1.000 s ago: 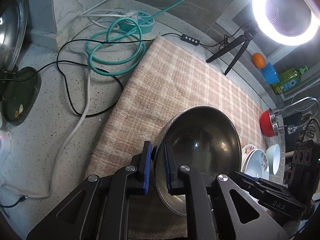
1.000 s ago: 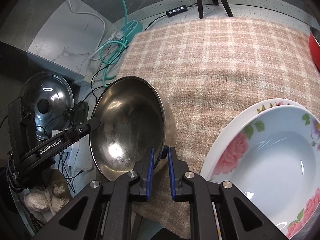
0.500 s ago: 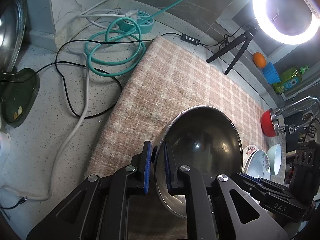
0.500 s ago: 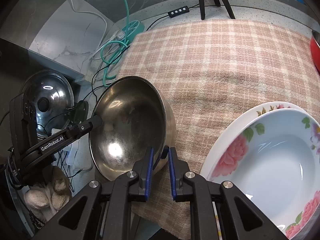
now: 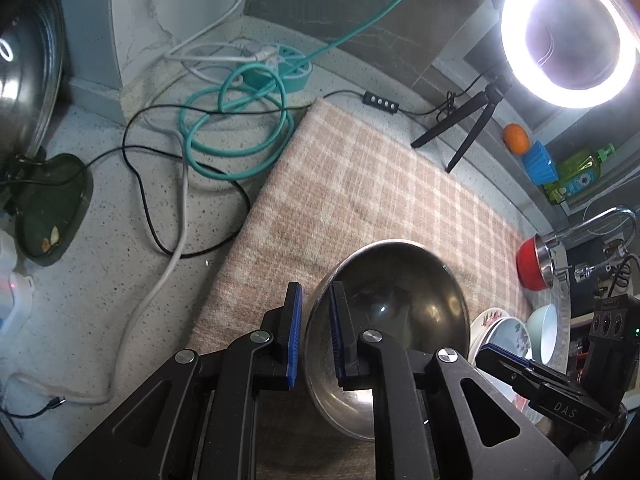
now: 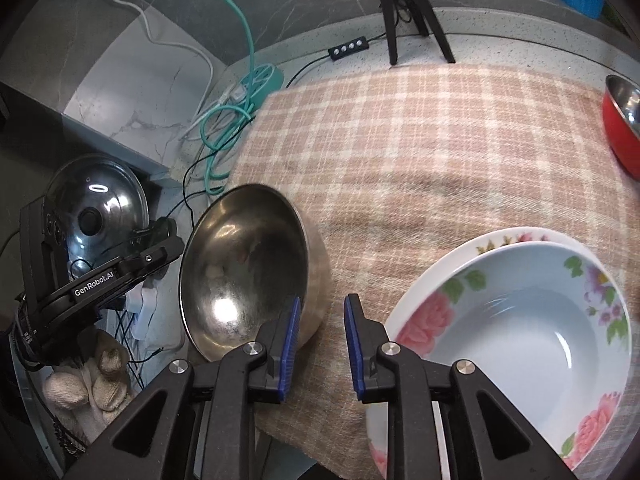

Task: Organize plates and bowls
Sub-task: 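Lower the steel bowl onto the towel and open both grippers, then move both grippers to the rim of the red-bottomed steel bowl and close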

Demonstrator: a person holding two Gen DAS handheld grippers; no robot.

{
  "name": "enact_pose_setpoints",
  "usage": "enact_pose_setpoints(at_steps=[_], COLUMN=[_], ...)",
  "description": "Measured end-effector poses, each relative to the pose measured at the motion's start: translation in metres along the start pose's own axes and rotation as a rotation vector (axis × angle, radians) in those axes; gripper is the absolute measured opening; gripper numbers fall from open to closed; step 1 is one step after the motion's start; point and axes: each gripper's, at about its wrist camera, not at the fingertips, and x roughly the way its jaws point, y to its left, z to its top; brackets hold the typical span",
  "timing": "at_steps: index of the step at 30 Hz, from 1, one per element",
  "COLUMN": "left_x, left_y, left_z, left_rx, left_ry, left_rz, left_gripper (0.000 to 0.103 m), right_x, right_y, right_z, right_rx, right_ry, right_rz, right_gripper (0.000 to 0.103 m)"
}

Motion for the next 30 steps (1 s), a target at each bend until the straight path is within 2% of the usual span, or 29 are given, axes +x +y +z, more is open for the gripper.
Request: enact_pose_setpoints(at_steps=[5,11,16,24,30], left_x=[-0.014,-0.009,-0.001,0.023,0.046], left_y=[-0.019,-0.063,-0.11,-0.185,-0.244], left_z=[0.008,0.007,0.0,-0.015,-0.018], left_rx=[0.006,0.058,0.115,0.189,0.244], left_ry=[-0.046,-0.03,-0.02,0.032,0.065], left_rz=[-0.036,-0.113,-0.171,-0.254,-0.297], left_gripper=[0.012,0.012,0.012,0.012,0.012], right_x=[-0.028,-0.071,-0.111,-0.164,-0.187], right_y=[-0.009,-0.033,-0.063,-0.147,-0.207], right_z=[0.003,0.006,0.005,0.006,0.012], right_rx=[-0.006,-0.005,-0.012,0.117,0.199], right_ry=[-0.062,-0.141,-0.235,-0.332,-0.356], right_rz=[0.015,0.013,-0.056,-0.132,-0.144], right_gripper=[0.021,0.021,0.021,0.021,0.021])
